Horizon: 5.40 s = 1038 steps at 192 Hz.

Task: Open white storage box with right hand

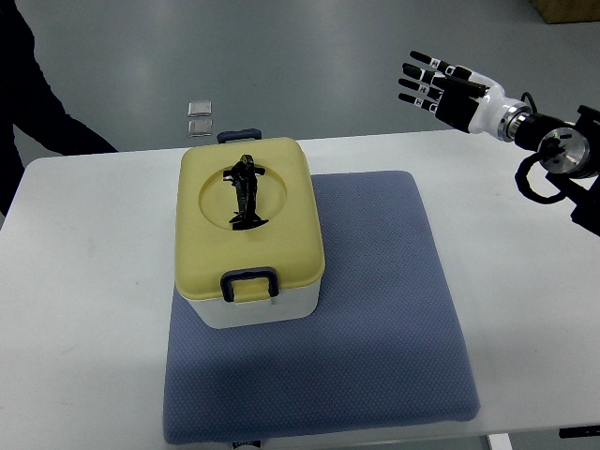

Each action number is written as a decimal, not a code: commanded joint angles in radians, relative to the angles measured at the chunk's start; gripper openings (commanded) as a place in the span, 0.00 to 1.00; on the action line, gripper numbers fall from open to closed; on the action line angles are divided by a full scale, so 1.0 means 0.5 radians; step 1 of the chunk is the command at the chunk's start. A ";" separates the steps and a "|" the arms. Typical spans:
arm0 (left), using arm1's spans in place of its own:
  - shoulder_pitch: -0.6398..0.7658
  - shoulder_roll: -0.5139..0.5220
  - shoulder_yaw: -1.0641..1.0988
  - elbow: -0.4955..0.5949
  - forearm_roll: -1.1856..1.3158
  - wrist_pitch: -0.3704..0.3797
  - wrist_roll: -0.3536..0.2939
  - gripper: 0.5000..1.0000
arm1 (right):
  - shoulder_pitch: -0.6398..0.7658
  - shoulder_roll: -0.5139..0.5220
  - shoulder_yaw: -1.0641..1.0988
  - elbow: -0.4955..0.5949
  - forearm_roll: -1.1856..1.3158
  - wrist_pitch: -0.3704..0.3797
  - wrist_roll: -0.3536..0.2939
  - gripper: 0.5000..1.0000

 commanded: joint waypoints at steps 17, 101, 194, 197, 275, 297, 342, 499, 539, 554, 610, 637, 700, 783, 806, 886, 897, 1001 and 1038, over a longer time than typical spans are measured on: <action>0.015 0.000 0.000 0.006 0.000 0.000 0.002 1.00 | 0.001 0.001 0.001 0.000 -0.008 -0.001 0.000 0.85; 0.018 0.000 -0.003 -0.003 0.000 0.000 -0.001 1.00 | 0.075 0.007 -0.002 0.003 -0.011 -0.007 0.000 0.85; 0.018 0.000 -0.003 -0.003 0.000 0.000 -0.001 1.00 | 0.185 0.010 0.001 0.006 -0.346 0.039 0.021 0.85; 0.018 0.000 -0.003 -0.003 0.000 0.000 -0.001 1.00 | 0.188 0.010 0.001 0.006 -0.352 0.045 0.024 0.85; 0.018 0.000 -0.003 -0.003 0.000 0.000 -0.001 1.00 | 0.378 0.010 0.001 0.052 -1.177 0.177 0.223 0.85; 0.018 0.000 -0.003 -0.003 0.000 0.000 -0.001 1.00 | 0.443 0.004 -0.008 0.114 -1.474 0.251 0.355 0.85; 0.018 0.000 -0.003 -0.003 0.000 0.000 -0.001 1.00 | 0.587 0.007 -0.008 0.288 -2.150 0.362 0.438 0.85; 0.018 0.000 -0.003 -0.003 0.000 0.000 -0.001 1.00 | 1.047 0.336 -0.260 0.641 -3.589 0.267 1.142 0.84; 0.018 0.000 -0.003 -0.003 0.000 0.000 -0.001 1.00 | 1.059 0.382 -0.438 0.678 -3.742 0.003 1.142 0.83; 0.018 0.000 -0.003 -0.003 0.000 0.000 -0.001 1.00 | 1.084 0.391 -0.441 0.678 -3.742 -0.007 1.142 0.83; 0.018 0.000 -0.003 -0.003 0.000 0.000 -0.001 1.00 | 1.078 0.480 -0.567 0.675 -3.794 -0.114 1.142 0.81; 0.018 0.000 -0.003 -0.003 0.000 0.000 -0.001 1.00 | 1.075 0.486 -0.613 0.675 -3.800 -0.169 1.142 0.81; 0.018 0.000 -0.003 -0.003 0.000 0.000 -0.001 1.00 | 1.053 0.492 -0.613 0.663 -3.803 -0.234 1.142 0.74; 0.018 0.000 -0.003 -0.003 0.000 0.000 -0.001 1.00 | 1.010 0.483 -0.613 0.654 -3.803 -0.264 1.142 0.63; 0.018 0.000 -0.003 -0.003 0.000 0.000 -0.001 1.00 | 1.007 0.480 -0.616 0.650 -3.806 -0.264 1.142 0.59; 0.018 0.000 -0.003 -0.003 0.000 0.000 -0.001 1.00 | 0.992 0.477 -0.619 0.647 -3.806 -0.313 1.142 0.37; 0.018 0.000 -0.003 -0.003 0.000 0.000 -0.001 1.00 | 0.992 0.477 -0.616 0.647 -3.806 -0.313 1.142 0.33; 0.018 0.000 -0.003 -0.003 0.000 0.000 0.002 1.00 | 1.016 0.455 -0.613 0.650 -3.800 -0.350 1.142 0.00; 0.018 0.000 -0.003 -0.003 0.000 0.000 -0.001 1.00 | 1.032 0.422 -0.582 0.650 -3.782 -0.350 1.142 0.00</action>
